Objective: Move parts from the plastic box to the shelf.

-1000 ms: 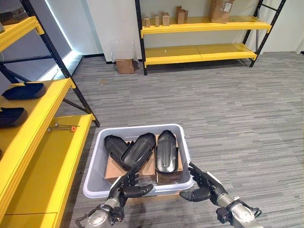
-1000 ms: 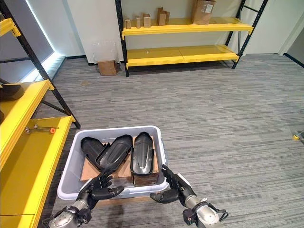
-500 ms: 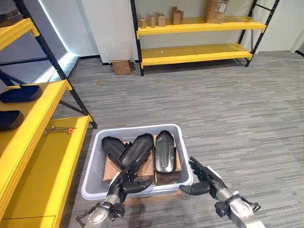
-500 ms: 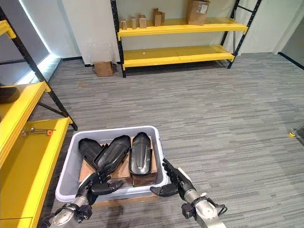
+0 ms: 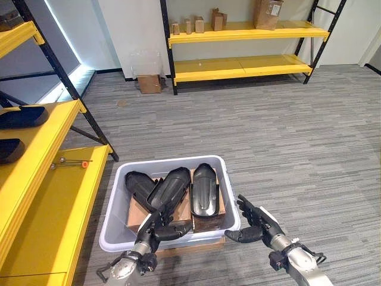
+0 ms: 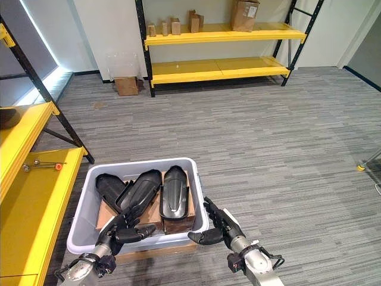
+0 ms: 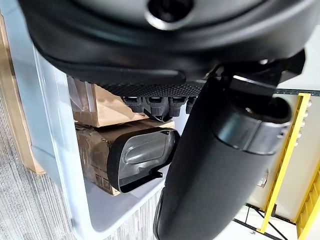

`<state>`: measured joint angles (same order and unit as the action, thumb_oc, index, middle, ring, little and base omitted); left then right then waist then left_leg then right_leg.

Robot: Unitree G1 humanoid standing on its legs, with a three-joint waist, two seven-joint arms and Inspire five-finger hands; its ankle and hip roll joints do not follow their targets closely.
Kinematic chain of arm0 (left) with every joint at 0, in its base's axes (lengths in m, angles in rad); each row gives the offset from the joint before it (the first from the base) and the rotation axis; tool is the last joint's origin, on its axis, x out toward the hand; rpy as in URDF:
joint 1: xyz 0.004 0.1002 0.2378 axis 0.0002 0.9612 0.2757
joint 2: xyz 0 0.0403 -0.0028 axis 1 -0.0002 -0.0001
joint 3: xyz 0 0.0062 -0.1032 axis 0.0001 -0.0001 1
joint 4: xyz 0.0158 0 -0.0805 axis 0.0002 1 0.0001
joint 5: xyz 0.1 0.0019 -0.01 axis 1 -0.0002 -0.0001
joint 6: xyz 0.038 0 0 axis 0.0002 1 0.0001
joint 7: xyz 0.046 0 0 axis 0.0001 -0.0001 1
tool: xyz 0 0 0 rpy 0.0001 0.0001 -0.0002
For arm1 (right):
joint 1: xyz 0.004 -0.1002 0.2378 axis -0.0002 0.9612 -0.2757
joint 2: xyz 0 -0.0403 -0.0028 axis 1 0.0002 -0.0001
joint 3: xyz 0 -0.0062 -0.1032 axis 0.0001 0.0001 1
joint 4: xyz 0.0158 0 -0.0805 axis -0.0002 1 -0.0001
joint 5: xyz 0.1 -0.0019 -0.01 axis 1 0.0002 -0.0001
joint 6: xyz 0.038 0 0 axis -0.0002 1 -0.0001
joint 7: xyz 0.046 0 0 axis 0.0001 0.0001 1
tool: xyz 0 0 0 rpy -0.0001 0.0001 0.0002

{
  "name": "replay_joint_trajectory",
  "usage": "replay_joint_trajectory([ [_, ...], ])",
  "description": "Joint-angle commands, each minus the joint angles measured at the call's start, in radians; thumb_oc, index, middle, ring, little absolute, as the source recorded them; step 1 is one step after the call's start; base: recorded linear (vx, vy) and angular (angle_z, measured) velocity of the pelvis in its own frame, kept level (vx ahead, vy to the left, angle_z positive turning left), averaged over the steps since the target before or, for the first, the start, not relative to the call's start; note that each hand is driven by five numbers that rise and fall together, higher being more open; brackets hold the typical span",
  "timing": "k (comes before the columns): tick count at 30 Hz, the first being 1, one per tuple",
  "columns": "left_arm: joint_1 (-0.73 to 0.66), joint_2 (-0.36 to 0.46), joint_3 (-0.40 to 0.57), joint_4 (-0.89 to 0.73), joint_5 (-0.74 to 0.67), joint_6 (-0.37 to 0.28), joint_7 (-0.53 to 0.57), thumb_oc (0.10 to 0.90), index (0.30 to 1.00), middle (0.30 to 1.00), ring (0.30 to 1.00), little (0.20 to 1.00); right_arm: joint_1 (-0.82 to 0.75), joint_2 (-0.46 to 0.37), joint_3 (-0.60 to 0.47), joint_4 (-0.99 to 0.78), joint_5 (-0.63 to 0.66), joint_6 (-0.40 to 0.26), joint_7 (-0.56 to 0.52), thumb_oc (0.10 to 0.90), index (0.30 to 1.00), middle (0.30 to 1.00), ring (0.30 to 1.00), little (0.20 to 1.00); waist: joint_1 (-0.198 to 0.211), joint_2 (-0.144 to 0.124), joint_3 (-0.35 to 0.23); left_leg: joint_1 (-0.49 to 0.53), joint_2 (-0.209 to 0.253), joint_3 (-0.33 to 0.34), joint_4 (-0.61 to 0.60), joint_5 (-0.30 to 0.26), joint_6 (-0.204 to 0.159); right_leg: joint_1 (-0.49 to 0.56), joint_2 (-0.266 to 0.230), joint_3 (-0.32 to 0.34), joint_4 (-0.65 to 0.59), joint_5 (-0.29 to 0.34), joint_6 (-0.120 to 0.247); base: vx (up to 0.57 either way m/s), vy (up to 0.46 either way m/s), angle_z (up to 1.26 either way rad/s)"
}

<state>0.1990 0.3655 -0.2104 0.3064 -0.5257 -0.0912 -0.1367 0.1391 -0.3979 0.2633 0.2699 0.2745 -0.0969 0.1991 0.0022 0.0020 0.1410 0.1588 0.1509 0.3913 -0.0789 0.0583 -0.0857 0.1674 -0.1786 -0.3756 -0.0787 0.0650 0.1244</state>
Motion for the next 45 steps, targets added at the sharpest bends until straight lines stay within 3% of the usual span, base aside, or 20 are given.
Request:
replay_joint_trajectory([
  [1,-0.095,0.007,0.025,-0.079,0.011,-0.088,-0.017,0.9,1.0,1.0,1.0,1.0,-0.11,0.016,-0.001,-0.141,-0.009,-0.093,-0.009,0.9,1.0,1.0,1.0,1.0,0.004,-0.033,-0.019,0.031,0.127,0.038,-0.005,0.066,-0.056,0.002,-0.139,-0.032,0.006,0.082,0.061,0.0,0.0,0.0],
  [17,-0.091,0.012,0.054,-0.072,0.009,-0.086,0.051,0.9,1.0,1.0,1.0,1.0,-0.132,0.005,0.007,-0.163,-0.047,-0.121,0.046,0.9,1.0,1.0,1.0,1.0,0.03,-0.026,-0.017,0.021,0.118,0.006,-0.006,0.068,-0.05,0.013,-0.148,-0.054,0.016,0.073,0.061,0.01,0.01,0.03],
  [26,-0.052,0.015,0.105,-0.07,0.008,-0.099,0.06,0.9,1.0,1.0,1.0,1.0,-0.158,0.023,0.038,-0.174,-0.046,-0.085,0.027,0.9,1.0,1.0,1.0,1.0,0.078,-0.018,-0.022,0.002,0.104,-0.031,-0.008,0.07,-0.047,0.029,-0.155,-0.093,0.017,0.067,0.06,0.03,0.034,0.12],
  [33,-0.047,0.009,0.11,-0.072,0.001,-0.101,0.039,0.9,1.0,1.0,1.0,1.0,-0.148,0.029,0.037,-0.172,-0.039,-0.067,-0.01,0.9,1.0,1.0,1.0,1.0,0.088,-0.017,-0.023,-0.006,0.103,-0.037,-0.008,0.07,-0.047,0.029,-0.159,-0.108,0.025,0.061,0.062,0.01,-0.001,0.12],
  [45,-0.054,0.013,0.106,-0.059,0.005,-0.111,0.085,0.9,1.0,1.0,1.0,1.0,-0.184,0.004,0.03,-0.163,-0.143,-0.123,-0.043,0.9,1.0,1.0,1.0,1.0,0.1,-0.01,-0.016,-0.002,0.099,-0.053,-0.008,0.074,-0.047,0.035,-0.158,-0.109,0.038,0.049,0.055,0.01,0.017,0.02],
])
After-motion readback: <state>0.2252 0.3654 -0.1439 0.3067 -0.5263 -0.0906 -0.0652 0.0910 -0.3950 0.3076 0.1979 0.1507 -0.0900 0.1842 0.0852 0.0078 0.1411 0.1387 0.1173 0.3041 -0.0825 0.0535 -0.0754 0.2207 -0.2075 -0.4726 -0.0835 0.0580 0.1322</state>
